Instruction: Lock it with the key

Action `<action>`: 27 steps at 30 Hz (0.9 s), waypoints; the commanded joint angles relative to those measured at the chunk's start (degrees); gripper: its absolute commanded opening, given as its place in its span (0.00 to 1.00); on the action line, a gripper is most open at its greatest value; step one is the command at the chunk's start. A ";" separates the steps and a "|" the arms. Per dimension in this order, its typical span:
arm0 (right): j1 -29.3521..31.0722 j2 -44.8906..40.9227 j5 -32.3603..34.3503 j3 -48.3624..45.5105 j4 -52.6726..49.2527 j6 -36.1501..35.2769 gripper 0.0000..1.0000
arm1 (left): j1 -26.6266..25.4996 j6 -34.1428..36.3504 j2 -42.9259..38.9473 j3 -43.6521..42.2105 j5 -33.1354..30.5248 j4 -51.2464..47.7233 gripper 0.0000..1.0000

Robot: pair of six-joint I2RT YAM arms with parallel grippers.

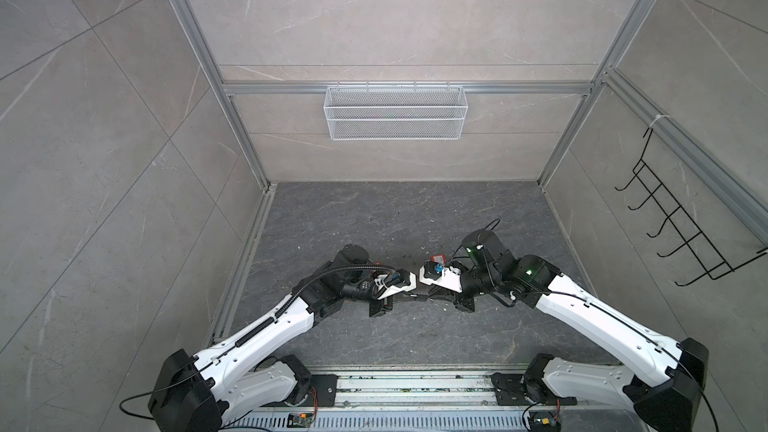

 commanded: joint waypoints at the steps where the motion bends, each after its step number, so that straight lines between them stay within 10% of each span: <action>1: -0.09 1.29 -2.00 0.23 -2.00 -1.25 0.08 | -0.43 1.74 -0.65 2.46 1.75 1.30 0.00; 27: -7.26 -1.46 -2.80 -3.02 -8.72 -8.52 0.00 | -0.51 4.25 0.98 5.37 0.90 -3.82 0.00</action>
